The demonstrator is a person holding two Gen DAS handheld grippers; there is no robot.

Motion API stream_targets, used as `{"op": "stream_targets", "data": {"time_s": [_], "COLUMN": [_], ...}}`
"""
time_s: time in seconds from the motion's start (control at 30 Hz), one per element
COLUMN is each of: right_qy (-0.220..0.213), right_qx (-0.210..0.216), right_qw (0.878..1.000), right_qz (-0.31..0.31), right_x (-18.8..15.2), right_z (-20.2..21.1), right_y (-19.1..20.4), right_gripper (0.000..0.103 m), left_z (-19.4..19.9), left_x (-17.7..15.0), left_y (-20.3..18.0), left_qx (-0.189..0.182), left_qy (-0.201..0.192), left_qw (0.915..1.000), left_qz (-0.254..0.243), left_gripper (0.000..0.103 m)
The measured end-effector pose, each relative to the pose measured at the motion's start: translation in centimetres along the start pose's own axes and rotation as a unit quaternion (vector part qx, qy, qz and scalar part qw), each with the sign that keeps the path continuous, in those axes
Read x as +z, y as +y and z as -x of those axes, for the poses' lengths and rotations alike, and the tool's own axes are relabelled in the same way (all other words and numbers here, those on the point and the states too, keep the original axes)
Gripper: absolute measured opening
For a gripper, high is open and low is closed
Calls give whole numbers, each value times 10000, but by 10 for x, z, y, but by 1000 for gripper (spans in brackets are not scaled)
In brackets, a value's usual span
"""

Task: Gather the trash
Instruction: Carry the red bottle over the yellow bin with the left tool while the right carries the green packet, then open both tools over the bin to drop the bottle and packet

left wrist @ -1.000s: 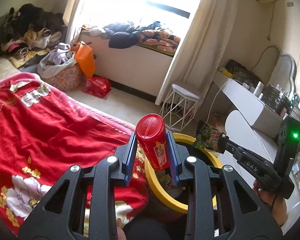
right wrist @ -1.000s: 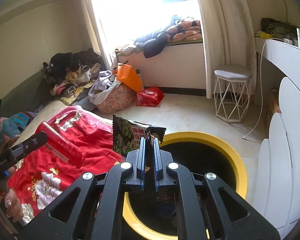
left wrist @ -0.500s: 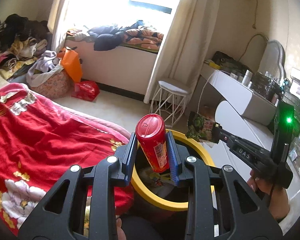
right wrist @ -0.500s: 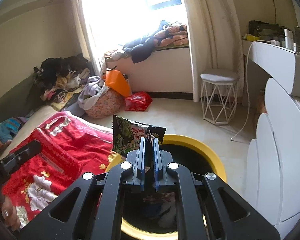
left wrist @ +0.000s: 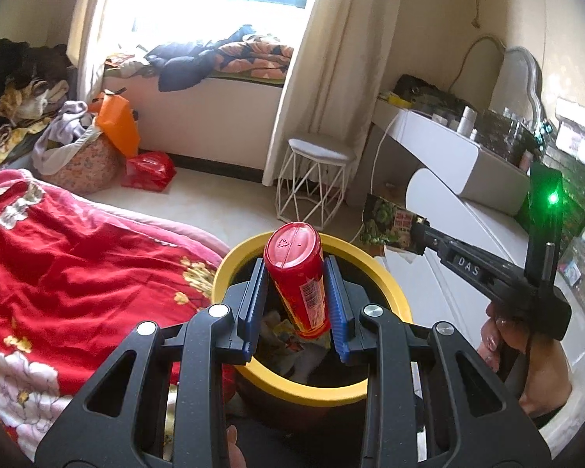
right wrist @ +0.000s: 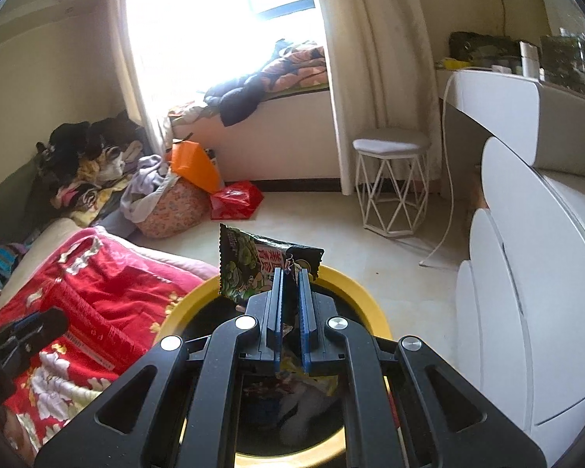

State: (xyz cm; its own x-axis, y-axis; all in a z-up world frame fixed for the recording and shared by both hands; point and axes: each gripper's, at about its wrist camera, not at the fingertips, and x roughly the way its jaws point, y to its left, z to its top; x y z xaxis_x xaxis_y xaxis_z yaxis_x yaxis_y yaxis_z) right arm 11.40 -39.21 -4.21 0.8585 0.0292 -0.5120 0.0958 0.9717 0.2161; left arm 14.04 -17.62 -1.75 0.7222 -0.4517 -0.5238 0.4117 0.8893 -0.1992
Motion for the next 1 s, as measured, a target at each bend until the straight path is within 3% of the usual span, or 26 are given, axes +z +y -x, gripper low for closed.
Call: {"op": "stream_targets", "data": {"time_s": [0.5,1.0], "right_qy": [337,665], "right_qx": [-152,-97], "right_qw": [9991,9975], "right_qz": [-222,-203], "right_x": [-16,-29], "right_z": [-28,-58], "right_y": [-22,-19], "right_gripper": [7,9], "left_z": [-40,-81], "left_x": [-21,-32], "left_y": [-18,-15], "left_qx": [-191,-194], "left_qy": [384,759], "left_qw": [9988,9966], "left_qz": [-234,-242], "left_gripper": [23,23]}}
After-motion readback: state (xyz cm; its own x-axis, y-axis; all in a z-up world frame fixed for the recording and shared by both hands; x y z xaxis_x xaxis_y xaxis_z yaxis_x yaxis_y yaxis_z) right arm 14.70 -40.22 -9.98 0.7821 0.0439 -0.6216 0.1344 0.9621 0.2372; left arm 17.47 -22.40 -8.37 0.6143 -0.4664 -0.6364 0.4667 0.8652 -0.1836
